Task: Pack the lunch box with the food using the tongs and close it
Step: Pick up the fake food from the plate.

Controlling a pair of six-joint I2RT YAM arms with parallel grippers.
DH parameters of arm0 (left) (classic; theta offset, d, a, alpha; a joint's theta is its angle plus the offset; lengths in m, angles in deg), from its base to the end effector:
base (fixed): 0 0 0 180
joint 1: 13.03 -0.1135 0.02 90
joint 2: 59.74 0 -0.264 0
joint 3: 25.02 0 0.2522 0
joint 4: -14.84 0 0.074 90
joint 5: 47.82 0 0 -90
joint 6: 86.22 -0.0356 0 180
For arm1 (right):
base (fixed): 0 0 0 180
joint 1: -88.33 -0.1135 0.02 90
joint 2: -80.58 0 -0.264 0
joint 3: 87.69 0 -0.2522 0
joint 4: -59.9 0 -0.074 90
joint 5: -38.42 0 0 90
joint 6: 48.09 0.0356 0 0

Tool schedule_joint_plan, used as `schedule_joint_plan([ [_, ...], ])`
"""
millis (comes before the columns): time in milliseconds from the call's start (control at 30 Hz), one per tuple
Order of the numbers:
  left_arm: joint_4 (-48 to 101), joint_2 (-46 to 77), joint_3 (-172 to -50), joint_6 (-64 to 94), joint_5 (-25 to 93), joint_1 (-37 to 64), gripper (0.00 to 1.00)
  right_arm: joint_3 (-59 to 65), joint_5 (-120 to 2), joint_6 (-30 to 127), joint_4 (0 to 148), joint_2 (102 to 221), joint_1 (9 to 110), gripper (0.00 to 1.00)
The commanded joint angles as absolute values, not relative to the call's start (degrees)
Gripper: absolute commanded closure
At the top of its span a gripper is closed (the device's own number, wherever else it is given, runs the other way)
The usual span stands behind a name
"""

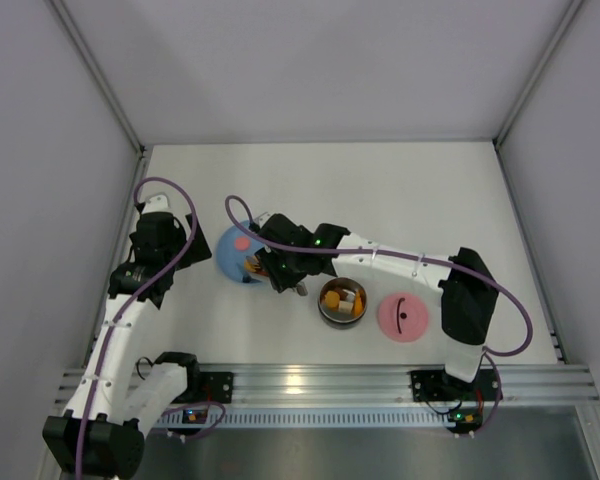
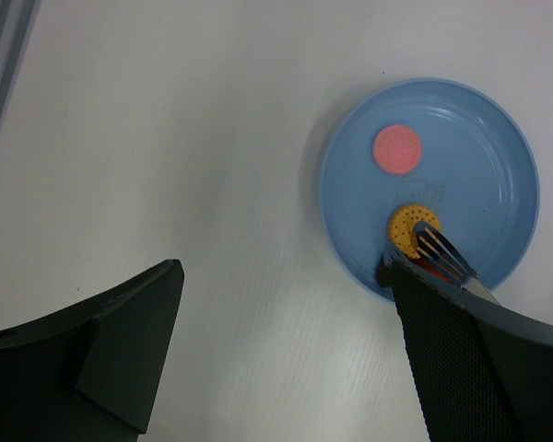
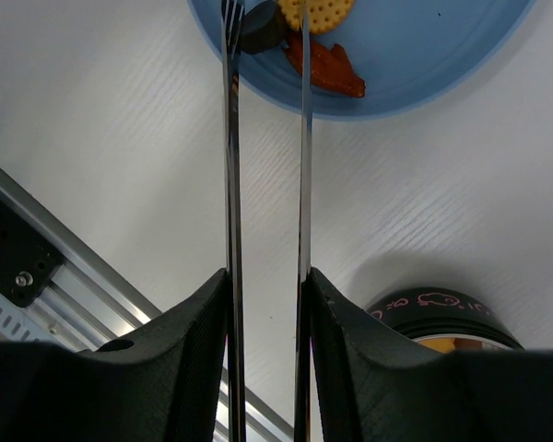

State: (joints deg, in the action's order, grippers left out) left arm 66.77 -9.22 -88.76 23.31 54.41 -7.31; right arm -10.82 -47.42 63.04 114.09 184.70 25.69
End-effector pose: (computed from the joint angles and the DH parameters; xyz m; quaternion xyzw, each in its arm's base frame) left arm 0.1824 -0.0107 0.3069 -0.1535 0.8843 -0.0003 0.4409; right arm 0.1857 0.3533 0.2753 -0.3278 0.8955 0.1738 0.2457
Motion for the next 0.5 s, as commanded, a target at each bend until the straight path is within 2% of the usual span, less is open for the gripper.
schedule_joint_plan([
  [0,65.8,-9.5,-88.4,22.8,54.2,-7.1,0.01,-10.9,-46.0,63.1,115.3,182.9,24.3,0.63],
  [467,65.7,-9.5,-88.4,22.9,54.3,-7.1,0.01,-9.3,-45.6,63.0,115.1,181.7,24.0,0.63],
])
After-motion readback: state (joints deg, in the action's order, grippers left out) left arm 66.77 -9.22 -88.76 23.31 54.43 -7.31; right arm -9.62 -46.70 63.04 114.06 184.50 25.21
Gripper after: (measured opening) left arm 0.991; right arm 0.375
